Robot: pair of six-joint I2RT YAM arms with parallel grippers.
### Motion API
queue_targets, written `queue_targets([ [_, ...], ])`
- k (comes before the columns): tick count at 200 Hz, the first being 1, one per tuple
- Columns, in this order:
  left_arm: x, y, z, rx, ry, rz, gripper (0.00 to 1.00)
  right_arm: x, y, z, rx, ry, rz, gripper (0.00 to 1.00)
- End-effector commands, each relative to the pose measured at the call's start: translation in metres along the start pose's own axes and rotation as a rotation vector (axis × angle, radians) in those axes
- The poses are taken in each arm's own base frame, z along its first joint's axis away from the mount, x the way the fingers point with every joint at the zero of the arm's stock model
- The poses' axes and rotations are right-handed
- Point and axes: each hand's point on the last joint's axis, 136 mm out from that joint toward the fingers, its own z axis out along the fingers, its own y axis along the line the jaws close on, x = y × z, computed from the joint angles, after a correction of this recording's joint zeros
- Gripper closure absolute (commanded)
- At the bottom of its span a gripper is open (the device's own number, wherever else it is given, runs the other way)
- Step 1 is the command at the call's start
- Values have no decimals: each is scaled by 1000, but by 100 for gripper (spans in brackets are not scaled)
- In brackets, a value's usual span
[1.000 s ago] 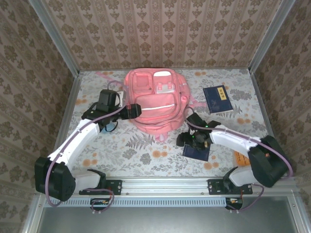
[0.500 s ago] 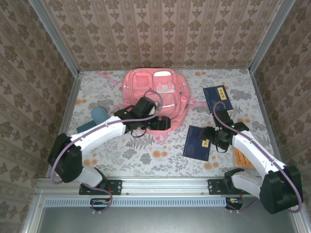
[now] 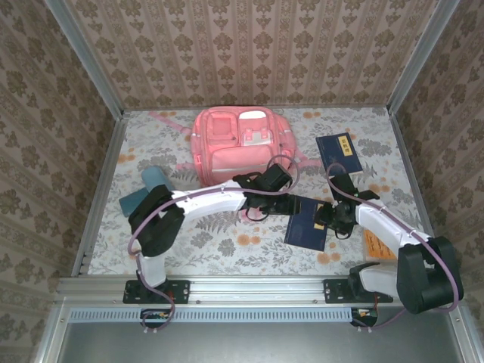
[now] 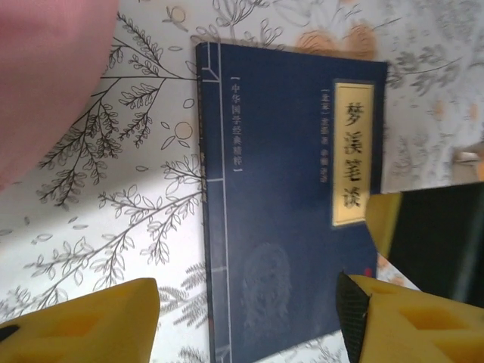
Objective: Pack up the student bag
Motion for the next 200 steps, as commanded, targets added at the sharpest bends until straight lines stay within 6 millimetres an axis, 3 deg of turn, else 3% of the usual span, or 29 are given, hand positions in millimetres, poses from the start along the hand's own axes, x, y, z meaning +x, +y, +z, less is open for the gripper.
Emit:
queue_targets([
  [1, -2, 1, 12, -43, 3, -36, 39, 4, 0, 5, -11, 26, -18, 49],
  [87, 15, 2, 59, -10, 133, -10, 74, 9, 2, 17, 16, 123, -41, 57],
  [149, 19, 18, 59, -51, 158, -37, 78, 19, 13, 18, -55, 174, -37, 64],
  [200, 22, 21, 66, -60, 162, -78, 84, 16, 23, -10, -124, 117, -47, 79],
])
